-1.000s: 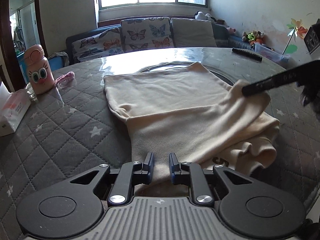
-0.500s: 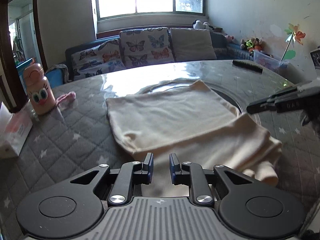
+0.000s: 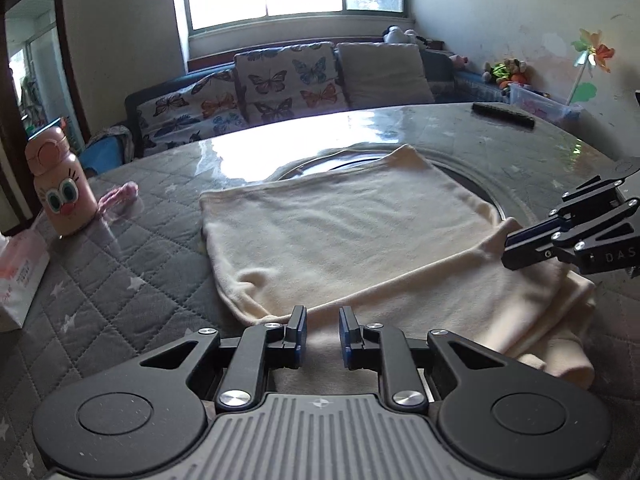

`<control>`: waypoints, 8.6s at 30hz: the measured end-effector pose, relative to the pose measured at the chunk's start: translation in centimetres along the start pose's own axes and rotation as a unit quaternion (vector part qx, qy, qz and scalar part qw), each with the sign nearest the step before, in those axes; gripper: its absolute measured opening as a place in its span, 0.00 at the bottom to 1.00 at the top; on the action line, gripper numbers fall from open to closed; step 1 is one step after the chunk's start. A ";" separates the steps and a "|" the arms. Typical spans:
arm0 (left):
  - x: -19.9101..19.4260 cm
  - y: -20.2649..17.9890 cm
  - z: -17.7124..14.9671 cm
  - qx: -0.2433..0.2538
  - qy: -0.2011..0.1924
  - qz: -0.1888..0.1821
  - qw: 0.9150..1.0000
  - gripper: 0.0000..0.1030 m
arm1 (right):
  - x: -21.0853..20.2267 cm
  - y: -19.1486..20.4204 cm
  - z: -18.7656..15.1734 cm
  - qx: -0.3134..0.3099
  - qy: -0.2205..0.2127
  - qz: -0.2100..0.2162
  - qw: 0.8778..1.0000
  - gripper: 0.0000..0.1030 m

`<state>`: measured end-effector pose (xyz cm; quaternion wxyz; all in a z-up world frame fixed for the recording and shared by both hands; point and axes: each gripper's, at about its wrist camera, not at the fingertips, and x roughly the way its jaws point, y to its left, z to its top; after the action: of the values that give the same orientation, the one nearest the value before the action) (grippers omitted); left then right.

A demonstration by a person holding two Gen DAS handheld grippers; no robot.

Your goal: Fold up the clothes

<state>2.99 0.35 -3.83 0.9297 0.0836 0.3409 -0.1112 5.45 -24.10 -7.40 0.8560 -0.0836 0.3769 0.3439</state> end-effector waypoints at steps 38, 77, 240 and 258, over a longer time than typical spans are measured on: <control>-5.0 -4.3 -5.5 0.184 -0.042 -0.043 0.981 0.12 | -4.8 3.0 -3.2 -0.123 0.031 0.004 0.992 0.57; -4.5 -2.1 -5.8 0.183 -0.041 0.006 0.982 0.13 | -2.2 2.4 -0.2 -0.075 -0.021 0.045 0.996 0.11; -1.6 0.1 -0.9 0.011 -0.034 -0.006 0.999 0.24 | -4.9 1.3 -3.7 -0.007 0.002 0.021 1.000 0.49; 1.8 3.6 1.3 -0.038 -0.027 0.013 0.999 0.24 | -2.3 -0.5 -0.3 0.022 -0.031 0.018 0.999 0.49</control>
<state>6.12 3.23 -3.73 0.9426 0.0494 0.3183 -0.0884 4.49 -25.78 -6.00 0.8623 -0.0469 0.3595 0.3535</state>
